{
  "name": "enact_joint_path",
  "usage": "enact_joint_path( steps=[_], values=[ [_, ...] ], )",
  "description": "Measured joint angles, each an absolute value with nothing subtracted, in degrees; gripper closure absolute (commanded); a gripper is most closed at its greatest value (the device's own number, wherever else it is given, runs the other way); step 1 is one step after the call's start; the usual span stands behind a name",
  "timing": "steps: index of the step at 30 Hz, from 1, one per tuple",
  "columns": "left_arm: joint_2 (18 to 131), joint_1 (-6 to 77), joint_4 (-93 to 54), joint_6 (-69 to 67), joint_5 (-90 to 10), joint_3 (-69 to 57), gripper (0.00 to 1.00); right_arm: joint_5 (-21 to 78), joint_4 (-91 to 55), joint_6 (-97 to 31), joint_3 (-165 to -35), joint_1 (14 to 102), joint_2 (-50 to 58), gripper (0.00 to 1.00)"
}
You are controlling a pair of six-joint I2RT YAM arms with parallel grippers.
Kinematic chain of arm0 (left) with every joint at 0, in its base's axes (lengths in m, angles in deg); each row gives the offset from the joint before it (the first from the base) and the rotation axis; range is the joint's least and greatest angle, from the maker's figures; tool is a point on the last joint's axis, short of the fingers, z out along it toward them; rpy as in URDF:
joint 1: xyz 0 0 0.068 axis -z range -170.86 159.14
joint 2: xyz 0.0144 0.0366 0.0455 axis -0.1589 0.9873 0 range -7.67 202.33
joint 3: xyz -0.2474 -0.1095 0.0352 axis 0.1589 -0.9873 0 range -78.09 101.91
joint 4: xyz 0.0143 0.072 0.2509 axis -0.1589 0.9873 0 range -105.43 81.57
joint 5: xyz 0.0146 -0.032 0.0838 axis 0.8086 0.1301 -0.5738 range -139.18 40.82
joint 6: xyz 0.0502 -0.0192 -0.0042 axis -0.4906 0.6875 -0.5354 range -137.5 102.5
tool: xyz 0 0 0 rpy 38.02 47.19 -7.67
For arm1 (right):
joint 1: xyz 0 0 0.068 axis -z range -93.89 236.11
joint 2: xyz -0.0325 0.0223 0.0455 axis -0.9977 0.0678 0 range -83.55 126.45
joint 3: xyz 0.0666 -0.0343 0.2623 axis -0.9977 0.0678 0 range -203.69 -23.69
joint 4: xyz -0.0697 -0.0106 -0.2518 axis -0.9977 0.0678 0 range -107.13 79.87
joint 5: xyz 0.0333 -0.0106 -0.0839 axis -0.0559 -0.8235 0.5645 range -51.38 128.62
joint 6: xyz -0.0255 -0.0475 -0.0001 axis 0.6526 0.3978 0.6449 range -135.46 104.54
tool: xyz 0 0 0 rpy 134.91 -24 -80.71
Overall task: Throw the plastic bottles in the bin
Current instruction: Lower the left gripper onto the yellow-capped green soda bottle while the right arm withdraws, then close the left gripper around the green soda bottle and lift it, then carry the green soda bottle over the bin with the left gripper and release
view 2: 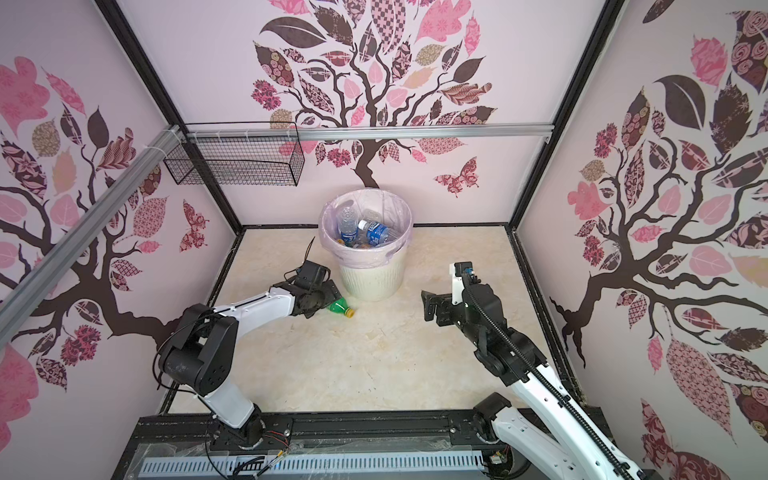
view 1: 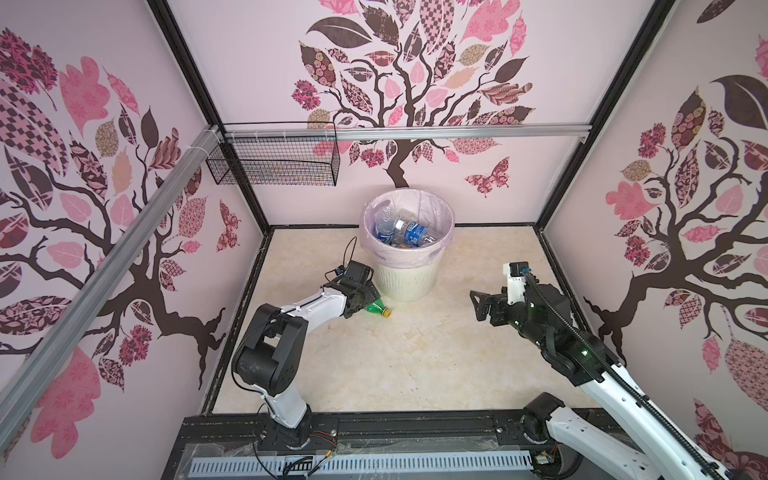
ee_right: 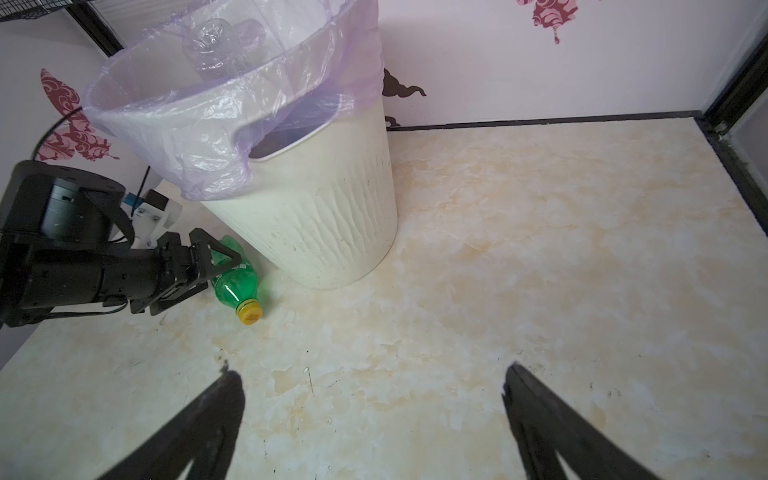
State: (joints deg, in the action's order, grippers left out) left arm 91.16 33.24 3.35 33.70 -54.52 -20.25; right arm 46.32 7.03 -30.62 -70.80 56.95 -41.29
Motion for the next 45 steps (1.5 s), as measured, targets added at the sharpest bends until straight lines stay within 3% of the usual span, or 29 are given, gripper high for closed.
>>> enact_joint_path(
  steps=[8,16,22,30,35,40,45],
  values=[
    [92.69,32.39,1.36,33.39,-53.15,-21.43,0.36,46.28,6.68,-31.12,-69.86,56.95,-41.59,0.0],
    [85.98,28.85,-0.95,30.73,-51.31,-29.32,0.49,46.28,6.57,-31.36,-69.21,56.95,-41.72,0.0],
    [74.3,26.46,3.99,24.74,-51.35,-32.46,0.52,46.28,5.67,-32.25,-66.34,56.95,-41.85,0.0],
    [49.1,25.09,9.36,15.19,-53.23,-32.46,0.49,45.97,5.35,-35.23,-62.5,56.95,-42.51,0.0],
    [37.15,23.69,9.19,10.9,-48.95,-32.25,0.49,46.02,4.69,-36.5,-61.32,56.95,-44.78,0.0],
    [36.54,23.51,9.67,7.47,-41.37,-27.07,0.49,46.06,4.56,-37.09,-60.59,56.95,-46.07,0.0],
    [46.61,23.51,8.25,4.94,-31.44,-14.43,0.51,46.08,4.54,-37.35,-60.59,56.95,-46.81,0.0]
  ],
)
